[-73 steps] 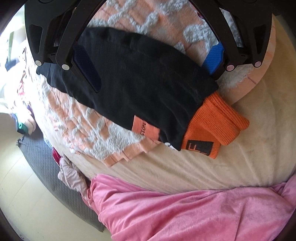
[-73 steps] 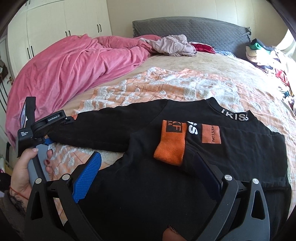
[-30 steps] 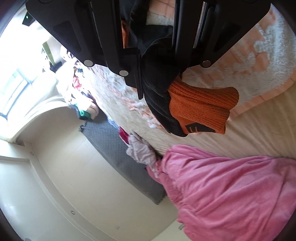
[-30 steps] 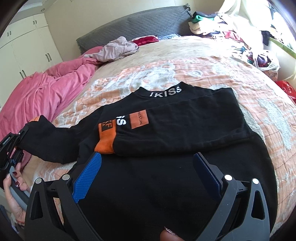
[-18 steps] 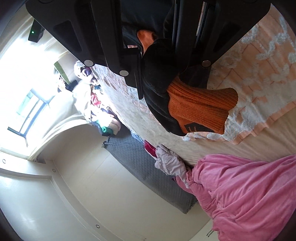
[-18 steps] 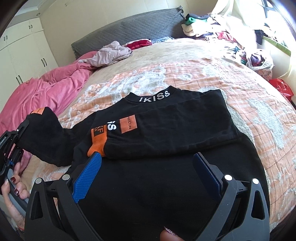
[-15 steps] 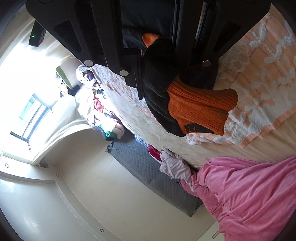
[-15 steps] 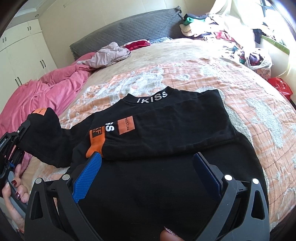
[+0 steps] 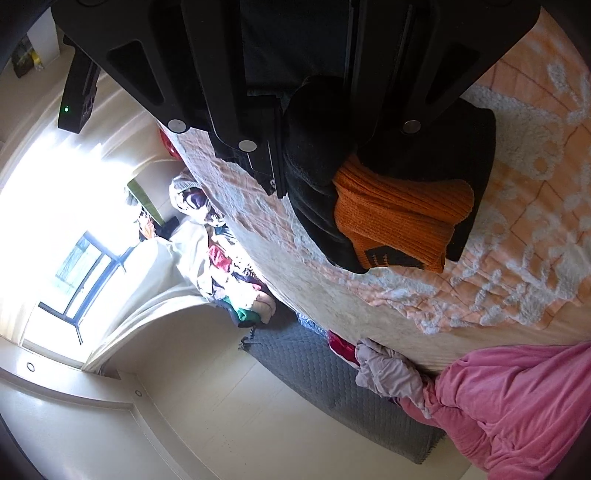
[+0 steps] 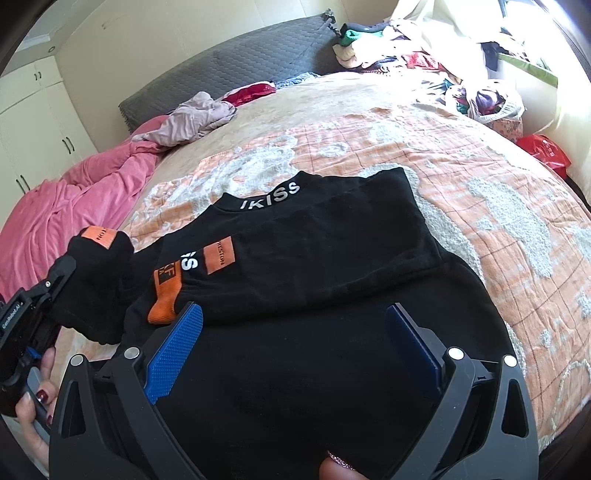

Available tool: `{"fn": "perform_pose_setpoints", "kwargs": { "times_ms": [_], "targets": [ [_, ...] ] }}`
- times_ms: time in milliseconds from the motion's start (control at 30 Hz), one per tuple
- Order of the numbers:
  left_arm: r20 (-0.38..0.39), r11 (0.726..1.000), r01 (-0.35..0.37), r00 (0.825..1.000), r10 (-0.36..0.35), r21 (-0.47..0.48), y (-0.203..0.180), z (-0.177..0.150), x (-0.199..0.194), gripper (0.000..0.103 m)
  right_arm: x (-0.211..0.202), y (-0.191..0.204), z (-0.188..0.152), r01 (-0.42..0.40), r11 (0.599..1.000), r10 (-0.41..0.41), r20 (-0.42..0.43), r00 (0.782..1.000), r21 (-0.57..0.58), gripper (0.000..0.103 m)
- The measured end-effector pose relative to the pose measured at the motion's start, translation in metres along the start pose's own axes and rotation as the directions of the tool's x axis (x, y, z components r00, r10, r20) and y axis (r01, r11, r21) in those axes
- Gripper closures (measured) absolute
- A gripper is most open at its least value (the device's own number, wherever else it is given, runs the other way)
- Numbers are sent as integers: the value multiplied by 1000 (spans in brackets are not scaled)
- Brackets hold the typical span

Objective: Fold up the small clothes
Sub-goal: 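Fold the held sleeve across the body toward the right gripper, then lay the sleeve down and open the left gripper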

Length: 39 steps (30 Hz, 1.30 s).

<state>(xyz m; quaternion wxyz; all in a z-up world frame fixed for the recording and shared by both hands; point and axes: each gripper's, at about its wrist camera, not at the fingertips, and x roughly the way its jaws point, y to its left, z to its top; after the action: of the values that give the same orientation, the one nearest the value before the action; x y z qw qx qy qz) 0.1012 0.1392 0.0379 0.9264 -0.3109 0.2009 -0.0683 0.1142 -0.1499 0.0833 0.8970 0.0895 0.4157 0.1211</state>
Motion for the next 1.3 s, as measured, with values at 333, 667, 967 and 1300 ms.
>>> {"fn": "perform_pose_setpoints", "kwargs": {
  "times_ms": [333, 667, 967, 1300],
  "targets": [
    [-120, 999, 7, 993, -1, 54, -13, -22, 29, 100, 1, -31, 3, 39, 996, -40, 7, 999, 77, 5],
    [-267, 994, 44, 964, -15, 103, -27, -45, 52, 80, 0, -60, 6, 68, 988, -70, 9, 998, 140, 5],
    [-358, 982, 134, 930, -78, 134, -46, -51, 54, 43, 2, -72, 7, 79, 983, -81, 7, 997, 168, 5],
    [-445, 943, 218, 891, -88, 251, -67, -62, 56, 29, -2, -82, 9, 96, 976, -101, 16, 995, 195, 5]
  ]
}}
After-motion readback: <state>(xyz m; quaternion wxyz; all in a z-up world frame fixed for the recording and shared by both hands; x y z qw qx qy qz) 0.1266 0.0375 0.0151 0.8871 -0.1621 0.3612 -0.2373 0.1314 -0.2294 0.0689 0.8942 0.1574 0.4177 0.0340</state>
